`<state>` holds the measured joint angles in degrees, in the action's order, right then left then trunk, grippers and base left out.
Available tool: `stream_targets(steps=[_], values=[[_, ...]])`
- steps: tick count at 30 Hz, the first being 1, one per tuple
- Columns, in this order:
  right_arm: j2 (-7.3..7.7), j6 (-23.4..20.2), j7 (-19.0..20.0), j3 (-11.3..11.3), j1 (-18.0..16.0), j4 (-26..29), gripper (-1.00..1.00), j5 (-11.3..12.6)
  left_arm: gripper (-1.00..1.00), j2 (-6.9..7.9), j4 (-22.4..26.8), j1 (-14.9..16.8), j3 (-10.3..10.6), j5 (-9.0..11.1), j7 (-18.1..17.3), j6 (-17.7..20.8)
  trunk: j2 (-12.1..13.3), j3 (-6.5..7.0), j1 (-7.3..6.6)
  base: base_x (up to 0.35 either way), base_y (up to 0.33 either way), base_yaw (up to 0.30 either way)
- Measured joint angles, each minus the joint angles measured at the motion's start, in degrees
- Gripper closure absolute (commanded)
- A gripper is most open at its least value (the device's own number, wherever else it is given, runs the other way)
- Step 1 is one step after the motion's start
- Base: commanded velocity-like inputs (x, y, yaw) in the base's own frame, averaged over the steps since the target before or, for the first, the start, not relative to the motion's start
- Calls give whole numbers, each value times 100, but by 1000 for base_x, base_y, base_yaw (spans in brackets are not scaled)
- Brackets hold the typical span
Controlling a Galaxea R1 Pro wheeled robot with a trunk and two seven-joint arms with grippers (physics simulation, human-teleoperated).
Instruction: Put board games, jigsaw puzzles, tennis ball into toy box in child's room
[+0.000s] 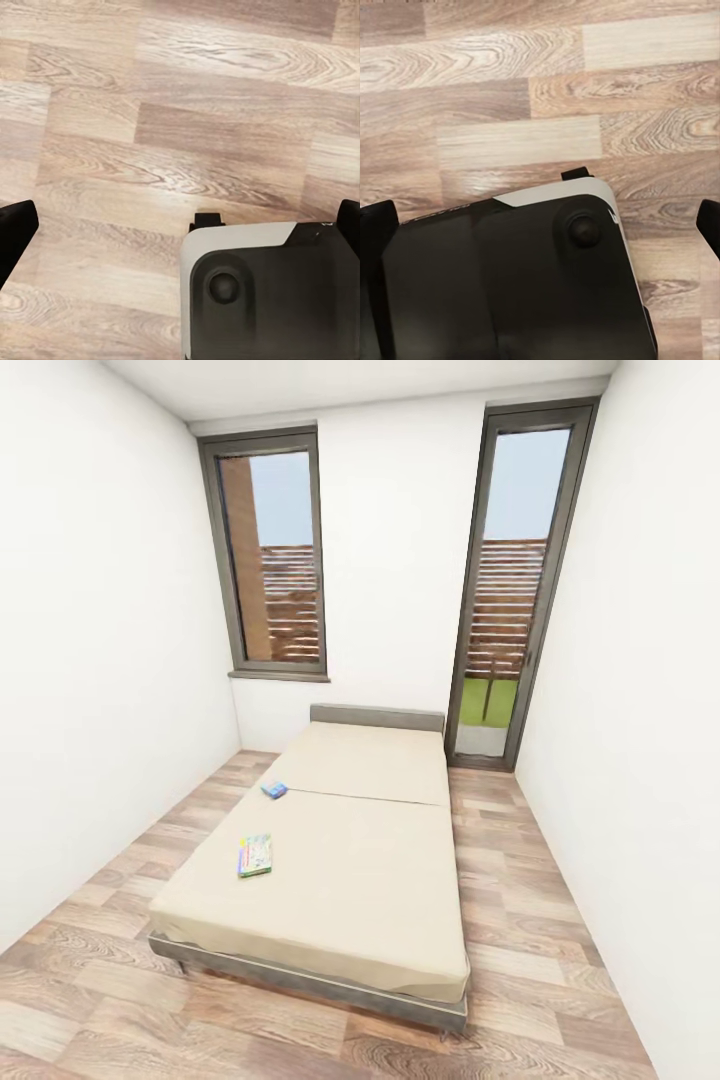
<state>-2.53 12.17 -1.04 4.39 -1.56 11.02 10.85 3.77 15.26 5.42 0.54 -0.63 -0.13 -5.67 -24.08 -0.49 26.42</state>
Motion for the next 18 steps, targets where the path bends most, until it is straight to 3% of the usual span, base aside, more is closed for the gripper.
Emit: stream_targets(steps=[3,18], values=[[-3,1,0,1,-1,0,-100,1,-100,-7,0,1,2,0,-1,-1,118,51,-66,0,0,-13],[-26,3,1,-3,0,1,-100,1,-100,8,-1,2,8,-1,-15,4,120,51,-66,0,0,-92]])
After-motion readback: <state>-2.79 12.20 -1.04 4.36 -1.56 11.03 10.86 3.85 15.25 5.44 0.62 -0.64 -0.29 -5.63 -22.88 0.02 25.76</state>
